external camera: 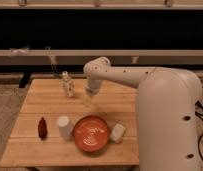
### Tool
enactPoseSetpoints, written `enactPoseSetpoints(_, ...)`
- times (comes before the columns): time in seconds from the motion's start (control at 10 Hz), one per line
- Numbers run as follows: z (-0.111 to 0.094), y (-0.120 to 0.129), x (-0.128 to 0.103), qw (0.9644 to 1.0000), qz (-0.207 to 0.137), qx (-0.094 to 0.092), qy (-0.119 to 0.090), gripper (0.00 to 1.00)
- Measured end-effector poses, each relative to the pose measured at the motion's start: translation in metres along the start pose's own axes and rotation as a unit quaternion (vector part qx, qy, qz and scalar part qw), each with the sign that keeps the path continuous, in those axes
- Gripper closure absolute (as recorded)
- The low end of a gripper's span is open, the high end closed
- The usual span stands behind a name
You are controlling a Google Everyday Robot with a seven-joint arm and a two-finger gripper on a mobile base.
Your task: Place the bottle in the ceramic bowl
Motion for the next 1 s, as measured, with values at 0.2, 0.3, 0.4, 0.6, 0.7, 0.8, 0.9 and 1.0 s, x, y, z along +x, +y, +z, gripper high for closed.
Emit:
enactPoseSetpoints(0.2, -0.003, -0.017, -0.014, 0.9997, 0.009, 0.014, -0.020, 0.34)
enactPoseSetpoints(0.3, -0.003, -0.026, -0.029, 0.9991, 0.012, 0.021, -0.035, 0.34)
enactPoseSetpoints(0.4, -0.003, -0.029, -0.040, 0.9987, 0.012, 0.024, -0.043, 0.34)
enactPoseSetpoints(0.6, -0.002, -0.039, -0.061, 0.9979, 0.012, 0.027, -0.058, 0.34)
enactPoseSetpoints(0.7, -0.002, -0.048, -0.070, 0.9974, 0.012, 0.029, -0.065, 0.34)
enactPoseSetpoints(0.8, -0.002, -0.055, -0.080, 0.9971, 0.011, 0.032, -0.068, 0.34)
enactPoseSetpoints(0.9, -0.001, -0.059, -0.096, 0.9967, 0.006, 0.034, -0.073, 0.34)
enactPoseSetpoints(1.0, -0.003, -0.066, -0.102, 0.9964, 0.003, 0.039, -0.075, 0.34)
